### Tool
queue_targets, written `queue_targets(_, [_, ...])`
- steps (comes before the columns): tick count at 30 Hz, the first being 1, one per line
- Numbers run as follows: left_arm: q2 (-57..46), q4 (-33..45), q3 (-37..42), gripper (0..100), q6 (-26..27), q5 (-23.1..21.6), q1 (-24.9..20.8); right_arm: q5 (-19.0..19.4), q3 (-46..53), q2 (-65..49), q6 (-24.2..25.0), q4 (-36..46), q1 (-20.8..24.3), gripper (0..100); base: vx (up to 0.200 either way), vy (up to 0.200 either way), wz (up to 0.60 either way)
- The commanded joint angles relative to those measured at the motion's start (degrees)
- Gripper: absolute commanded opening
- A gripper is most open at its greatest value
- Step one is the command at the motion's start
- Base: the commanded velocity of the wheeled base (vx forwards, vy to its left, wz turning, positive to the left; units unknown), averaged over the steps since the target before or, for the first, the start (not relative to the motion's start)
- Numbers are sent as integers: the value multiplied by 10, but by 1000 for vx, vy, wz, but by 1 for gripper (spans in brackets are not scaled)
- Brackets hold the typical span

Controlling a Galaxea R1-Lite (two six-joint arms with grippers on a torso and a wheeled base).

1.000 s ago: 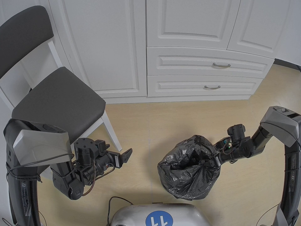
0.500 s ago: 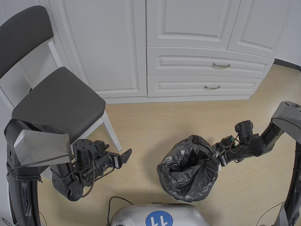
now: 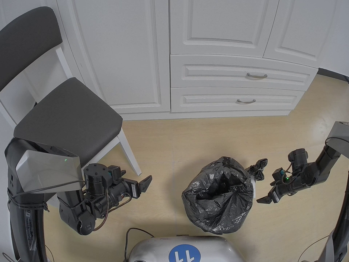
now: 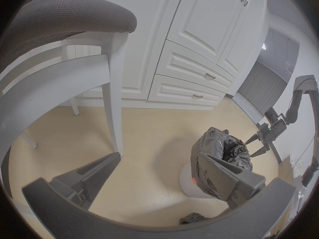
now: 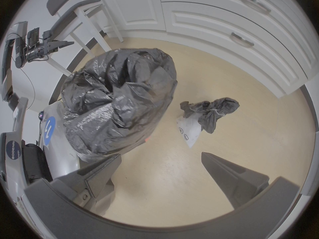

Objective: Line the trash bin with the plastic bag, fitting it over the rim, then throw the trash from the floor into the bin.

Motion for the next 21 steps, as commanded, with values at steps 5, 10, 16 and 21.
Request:
queue_targets(5, [1, 0, -1, 100, 0, -1, -1, -4, -55, 67, 56, 2, -10, 100, 0, 0, 0])
queue_targets(10, [3, 0, -4, 100, -1, -1, -1, -3, -70, 73, 102, 1, 32, 100, 0, 0, 0])
queue_targets(16, [-1, 0, -2, 100, -1, 0, 2, -18, -149, 116, 175, 3, 60, 100, 0, 0, 0])
queue_targets(21, [-1, 0, -1, 100, -1, 0, 3, -44, -220, 142, 187, 34, 59, 100, 0, 0, 0])
